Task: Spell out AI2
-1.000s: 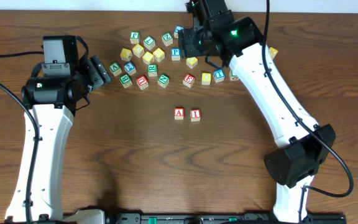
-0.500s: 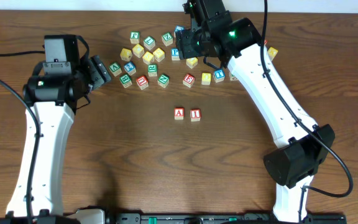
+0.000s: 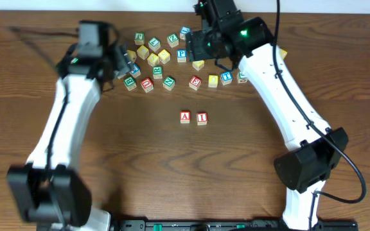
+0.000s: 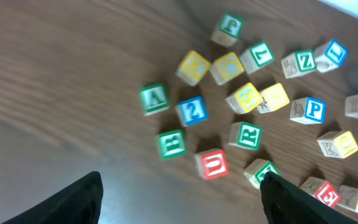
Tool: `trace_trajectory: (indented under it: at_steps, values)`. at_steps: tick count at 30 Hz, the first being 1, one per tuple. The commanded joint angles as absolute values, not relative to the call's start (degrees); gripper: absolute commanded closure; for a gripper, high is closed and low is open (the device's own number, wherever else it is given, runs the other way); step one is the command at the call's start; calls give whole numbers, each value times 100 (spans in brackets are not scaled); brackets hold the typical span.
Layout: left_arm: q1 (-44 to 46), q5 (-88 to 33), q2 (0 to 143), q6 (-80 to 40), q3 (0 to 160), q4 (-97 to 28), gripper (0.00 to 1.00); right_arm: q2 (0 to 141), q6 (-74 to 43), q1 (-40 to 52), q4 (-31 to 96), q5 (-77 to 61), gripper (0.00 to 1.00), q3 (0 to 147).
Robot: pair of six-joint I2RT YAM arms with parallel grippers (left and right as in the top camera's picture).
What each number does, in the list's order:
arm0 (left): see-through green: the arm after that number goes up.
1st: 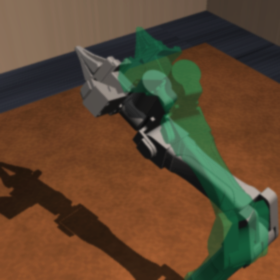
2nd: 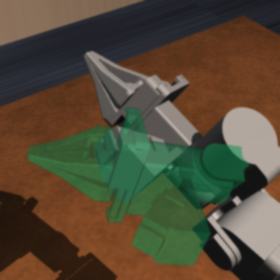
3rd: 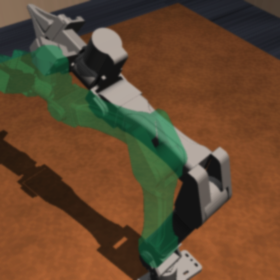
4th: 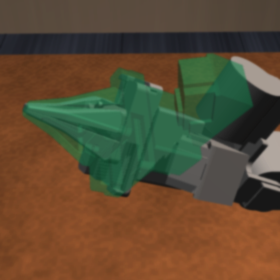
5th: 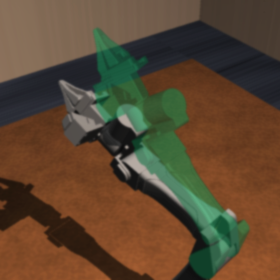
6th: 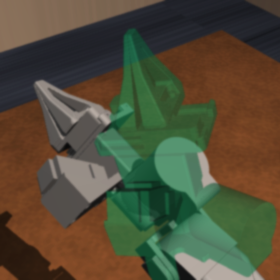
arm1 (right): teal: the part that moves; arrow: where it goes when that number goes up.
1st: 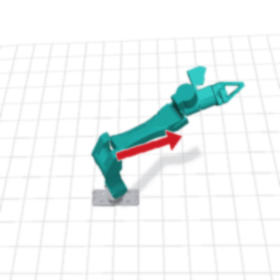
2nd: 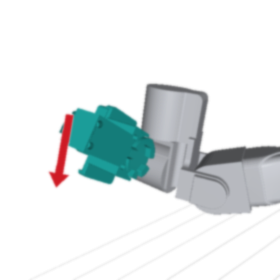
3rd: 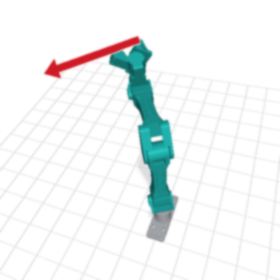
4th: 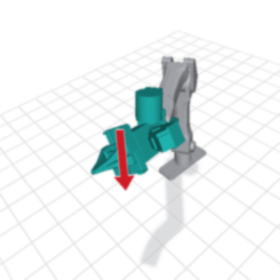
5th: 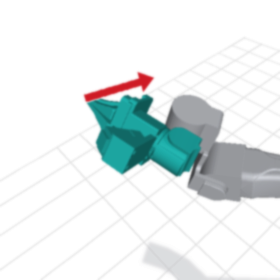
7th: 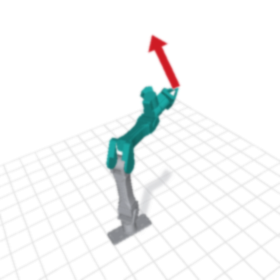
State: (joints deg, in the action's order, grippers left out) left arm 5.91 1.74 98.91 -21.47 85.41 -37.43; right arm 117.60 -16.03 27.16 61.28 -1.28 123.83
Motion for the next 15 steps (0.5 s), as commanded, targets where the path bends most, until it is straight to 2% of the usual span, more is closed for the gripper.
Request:
trace_trajectory:
  at_steps: [1, 6, 15]
  values:
    - [867, 598, 10652, -2062, 9411, -3931, 20, 11734, -1557, 2403, 6329, -78, 28, 12481]
    - [1037, 681, 11559, -2333, 10269, -4145, 20, 11734, -1559, 1975, 6707, -80, 27, 12481]
    - [1039, 672, 12164, -2646, 10296, -3992, 20, 11734, -1557, 1568, 7096, -78, 24, 12444]
